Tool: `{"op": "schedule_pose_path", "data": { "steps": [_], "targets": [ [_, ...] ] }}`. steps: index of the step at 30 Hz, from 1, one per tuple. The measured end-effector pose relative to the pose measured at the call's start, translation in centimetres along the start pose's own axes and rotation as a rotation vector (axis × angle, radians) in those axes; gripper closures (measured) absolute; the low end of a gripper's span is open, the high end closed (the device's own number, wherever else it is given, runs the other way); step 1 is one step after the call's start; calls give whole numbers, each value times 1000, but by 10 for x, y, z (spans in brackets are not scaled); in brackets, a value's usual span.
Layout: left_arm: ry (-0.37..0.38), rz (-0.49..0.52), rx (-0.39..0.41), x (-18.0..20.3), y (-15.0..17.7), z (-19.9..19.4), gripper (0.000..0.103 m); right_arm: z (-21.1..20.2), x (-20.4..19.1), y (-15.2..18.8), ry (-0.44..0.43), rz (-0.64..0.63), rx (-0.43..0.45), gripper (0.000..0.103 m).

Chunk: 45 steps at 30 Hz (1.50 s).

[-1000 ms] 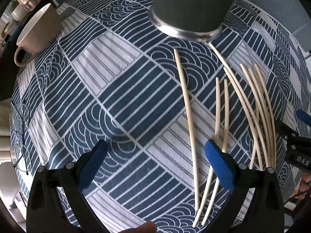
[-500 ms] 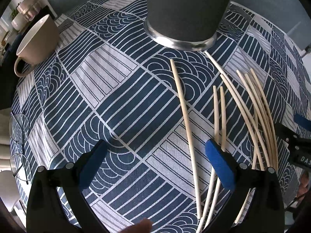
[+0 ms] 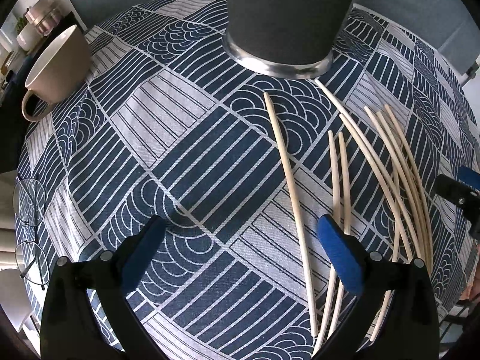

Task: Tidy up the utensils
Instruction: 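Lower both tools to the wooden sticks and close each on one stick, then lift both held sticks and carry them over the black holder's opening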

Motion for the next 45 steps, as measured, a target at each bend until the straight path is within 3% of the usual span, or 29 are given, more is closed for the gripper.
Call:
{"op": "schedule_pose_path", "data": {
  "steps": [6,10,12,13,15,17,18,20,22,27,32,40,45],
  "targets": [
    [-1,-5,7,-1,4,-3,4,11,-16,6,53,-91,3,9],
    [-1,-11,2,-7,10,-5,5,11,-9,6,13,-52,-33,12],
    [-1,-9,4,-11,13,-7,7,8,-5,8,51,-96,0,43],
    [2,-7,5,-14,15,-8,10,5,-8,12,35,-135,-1,48],
    [4,0,11,-19,20,-12,18,2,-9,15,26,-167,-7,77],
    [7,4,13,-28,25,-16,31,-1,-6,17,31,-178,-21,96],
    [6,2,14,-33,27,-19,42,-3,-4,20,35,-181,-25,99],
    [6,-1,14,-43,32,-23,60,-7,8,21,41,-177,-26,99],
    [12,-18,2,-53,38,-25,97,-9,16,20,44,-156,-34,99],
    [-33,-31,-35,-69,50,-29,98,-14,34,20,-41,-37,-88,99],
    [-7,-113,-63,-86,62,-38,98,-37,32,22,-127,-10,-69,99],
    [-48,-161,30,-111,57,-82,98,-71,23,4,-183,-47,13,99],
    [-62,-169,95,-114,32,-103,98,-94,12,-14,-218,-70,64,99]
  ]
}}
Point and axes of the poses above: each gripper's, at about its wrist camera, not at the fingertips, and z roughly the way its jaws point, x to its right, y to its underside, the point moved 5 cm from there along z, roughly the way its jaws point, and after that the axes turned 12 degrees about z, right-handed, at the moved point
